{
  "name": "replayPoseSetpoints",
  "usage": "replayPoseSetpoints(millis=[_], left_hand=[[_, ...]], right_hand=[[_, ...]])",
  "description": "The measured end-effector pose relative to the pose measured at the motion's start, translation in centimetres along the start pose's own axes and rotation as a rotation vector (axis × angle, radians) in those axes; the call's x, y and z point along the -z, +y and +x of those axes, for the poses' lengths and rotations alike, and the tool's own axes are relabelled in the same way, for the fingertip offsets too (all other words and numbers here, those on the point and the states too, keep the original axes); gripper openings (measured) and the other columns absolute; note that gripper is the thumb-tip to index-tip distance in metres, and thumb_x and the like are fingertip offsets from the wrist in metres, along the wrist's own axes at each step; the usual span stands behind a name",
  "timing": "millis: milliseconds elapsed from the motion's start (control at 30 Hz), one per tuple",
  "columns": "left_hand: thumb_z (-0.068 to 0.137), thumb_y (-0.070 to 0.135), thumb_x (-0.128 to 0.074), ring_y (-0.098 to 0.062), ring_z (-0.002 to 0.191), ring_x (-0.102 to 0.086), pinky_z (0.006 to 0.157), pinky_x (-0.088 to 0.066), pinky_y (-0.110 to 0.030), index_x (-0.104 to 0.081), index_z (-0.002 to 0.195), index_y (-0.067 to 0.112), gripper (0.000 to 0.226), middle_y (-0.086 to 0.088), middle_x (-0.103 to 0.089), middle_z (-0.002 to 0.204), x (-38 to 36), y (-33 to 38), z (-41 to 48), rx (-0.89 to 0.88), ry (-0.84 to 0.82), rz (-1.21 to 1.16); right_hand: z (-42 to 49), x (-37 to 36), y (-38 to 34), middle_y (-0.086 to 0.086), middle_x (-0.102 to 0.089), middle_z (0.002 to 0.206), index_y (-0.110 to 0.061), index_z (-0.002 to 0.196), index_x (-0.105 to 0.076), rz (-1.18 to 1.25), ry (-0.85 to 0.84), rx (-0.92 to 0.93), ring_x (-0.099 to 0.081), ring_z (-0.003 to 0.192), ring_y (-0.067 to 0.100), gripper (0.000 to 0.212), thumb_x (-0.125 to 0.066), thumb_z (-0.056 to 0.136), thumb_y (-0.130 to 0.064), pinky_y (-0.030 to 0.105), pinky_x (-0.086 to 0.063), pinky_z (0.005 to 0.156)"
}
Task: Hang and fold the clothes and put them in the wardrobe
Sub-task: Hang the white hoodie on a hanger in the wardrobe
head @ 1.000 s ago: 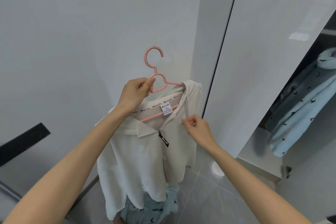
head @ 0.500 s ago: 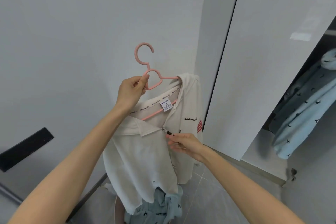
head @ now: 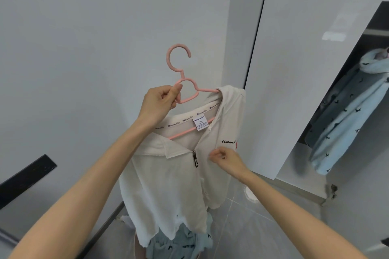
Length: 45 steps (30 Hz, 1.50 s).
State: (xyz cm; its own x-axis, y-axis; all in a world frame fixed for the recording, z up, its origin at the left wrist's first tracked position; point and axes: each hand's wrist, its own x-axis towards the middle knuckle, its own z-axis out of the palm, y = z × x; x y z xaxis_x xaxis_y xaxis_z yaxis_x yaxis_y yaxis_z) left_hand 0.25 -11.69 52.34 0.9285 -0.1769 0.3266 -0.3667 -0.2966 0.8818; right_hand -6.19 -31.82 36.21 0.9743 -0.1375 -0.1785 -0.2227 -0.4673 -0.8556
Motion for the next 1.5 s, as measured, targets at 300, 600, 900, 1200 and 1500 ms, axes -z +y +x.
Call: replayPoseSetpoints(millis=[300,600,900,1200,1500], left_hand=[[0.093,0.035,-0.056,-0.004,0.041,-0.037,0.046,-0.029,-0.012,-0.059,0.073,0.012,0.031,0.011,-0.045,0.039,-2.8,2.1,-0.3,-0.006,-0.248,0.018],[0.090,0.041,-0.059,-0.010,0.047,-0.044,0.062,-0.036,-0.025,-0.053,0.084,0.013,0.028,0.007,-0.058,0.046,-6.1,3.0,-0.3,-0.111,-0.397,0.115],[0.092,0.027,-0.053,-0.021,0.101,-0.048,0.090,-0.035,-0.031,-0.053,0.103,0.014,0.017,-0.003,-0.048,0.105,-8.1,-1.0,-0.8,-0.119,0.272,0.166],[0.093,0.032,-0.058,-0.011,0.073,-0.062,0.076,-0.055,-0.031,-0.059,0.078,0.012,0.025,0.003,-0.066,0.071,-15.8,0.4,-1.1,0.466,-0.282,-0.347],[0.097,0.024,-0.052,-0.018,0.092,-0.063,0.087,-0.050,-0.035,-0.058,0.094,0.010,0.016,-0.004,-0.068,0.089,-20.7,5.1,0.2,0.768,-0.208,-1.103]], right_hand=[[-4.1,6.4,-9.1,-0.006,-0.056,0.101,-0.009,0.104,-0.060,-0.311,0.791,0.768,-0.043,0.095,0.007,0.024,-0.061,0.088,-0.027,0.016,-0.036,0.084],[-6.1,10.1,-8.7,-0.011,-0.046,0.051,-0.023,0.077,-0.058,-0.438,0.436,0.396,-0.046,0.054,0.009,0.033,-0.041,0.099,-0.040,0.028,-0.033,0.056],[-7.5,15.3,-6.1,-0.006,-0.049,0.054,-0.023,0.072,-0.059,-0.383,0.708,0.153,-0.055,0.060,0.018,0.038,-0.041,0.098,-0.046,0.029,-0.037,0.060],[-8.8,20.5,-3.7,-0.007,-0.046,0.050,-0.024,0.067,-0.056,-0.375,0.742,0.133,-0.047,0.054,0.011,0.039,-0.041,0.097,-0.046,0.030,-0.036,0.059],[-10.8,25.0,0.3,-0.005,-0.053,0.056,-0.025,0.068,-0.056,-0.317,0.820,0.100,-0.046,0.053,0.010,0.037,-0.043,0.098,-0.042,0.026,-0.033,0.051]])
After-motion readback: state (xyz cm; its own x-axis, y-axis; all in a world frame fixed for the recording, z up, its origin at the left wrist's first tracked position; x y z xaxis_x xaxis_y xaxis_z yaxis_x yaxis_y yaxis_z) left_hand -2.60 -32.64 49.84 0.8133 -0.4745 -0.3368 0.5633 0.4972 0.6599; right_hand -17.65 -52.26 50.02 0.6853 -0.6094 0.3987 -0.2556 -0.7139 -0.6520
